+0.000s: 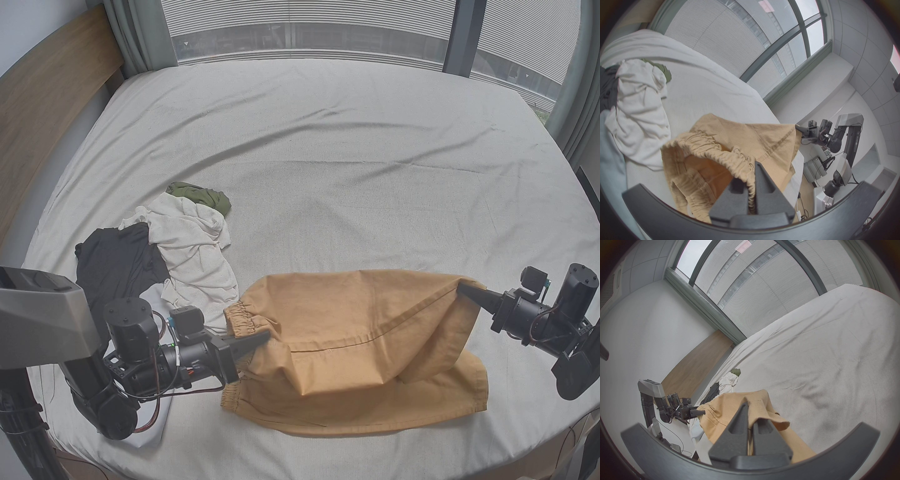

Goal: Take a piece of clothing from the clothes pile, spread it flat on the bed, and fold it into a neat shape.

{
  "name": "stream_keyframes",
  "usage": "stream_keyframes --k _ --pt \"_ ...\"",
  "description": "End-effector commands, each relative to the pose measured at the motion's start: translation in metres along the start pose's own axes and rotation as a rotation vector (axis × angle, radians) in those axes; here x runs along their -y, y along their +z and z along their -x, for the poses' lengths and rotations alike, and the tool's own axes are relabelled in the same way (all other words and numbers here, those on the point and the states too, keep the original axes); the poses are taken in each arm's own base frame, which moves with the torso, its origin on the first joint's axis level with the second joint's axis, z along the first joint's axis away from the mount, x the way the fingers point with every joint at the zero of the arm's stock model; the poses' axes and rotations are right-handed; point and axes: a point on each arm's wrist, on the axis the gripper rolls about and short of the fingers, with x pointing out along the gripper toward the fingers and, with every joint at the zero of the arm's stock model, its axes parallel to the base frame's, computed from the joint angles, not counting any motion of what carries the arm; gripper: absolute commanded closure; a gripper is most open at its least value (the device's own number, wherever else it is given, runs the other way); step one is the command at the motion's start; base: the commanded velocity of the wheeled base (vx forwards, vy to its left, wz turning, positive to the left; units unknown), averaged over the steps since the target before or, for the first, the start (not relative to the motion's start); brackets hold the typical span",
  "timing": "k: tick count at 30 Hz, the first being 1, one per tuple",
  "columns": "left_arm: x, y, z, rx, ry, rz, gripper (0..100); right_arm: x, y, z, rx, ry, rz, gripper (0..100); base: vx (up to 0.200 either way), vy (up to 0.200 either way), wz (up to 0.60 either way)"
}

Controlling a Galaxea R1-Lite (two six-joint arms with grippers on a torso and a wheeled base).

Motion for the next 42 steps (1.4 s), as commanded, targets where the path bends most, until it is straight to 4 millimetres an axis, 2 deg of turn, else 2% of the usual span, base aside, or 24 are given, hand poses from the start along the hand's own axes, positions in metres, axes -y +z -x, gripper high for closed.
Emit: stream_keyframes --k 1,9,20,25,42 --pt "-0.002 0.013 0.003 0.052 0.005 -0.02 100 0.002 0.004 0.001 0.015 -0.008 0.006 100 0.0 0.0 0.0" --pt "-0.007 0.023 0.003 0.091 0.017 -0.032 100 0.008 0.008 0.005 0.034 -0.03 0.014 100 0.0 0.0 0.0" --pt "0.002 0.043 0.015 0.158 0.007 -0.069 100 0.009 0.017 0.008 0.067 -0.037 0.032 100 0.0 0.0 0.0" --pt "-0.003 0.049 0.015 0.184 0.018 -0.082 100 0.01 0.021 0.01 0.082 -0.044 0.04 100 0.0 0.0 0.0" --pt "-0.009 0.052 0.019 0.198 0.042 -0.088 100 0.017 0.035 0.018 0.127 -0.054 0.07 100 0.0 0.0 0.0"
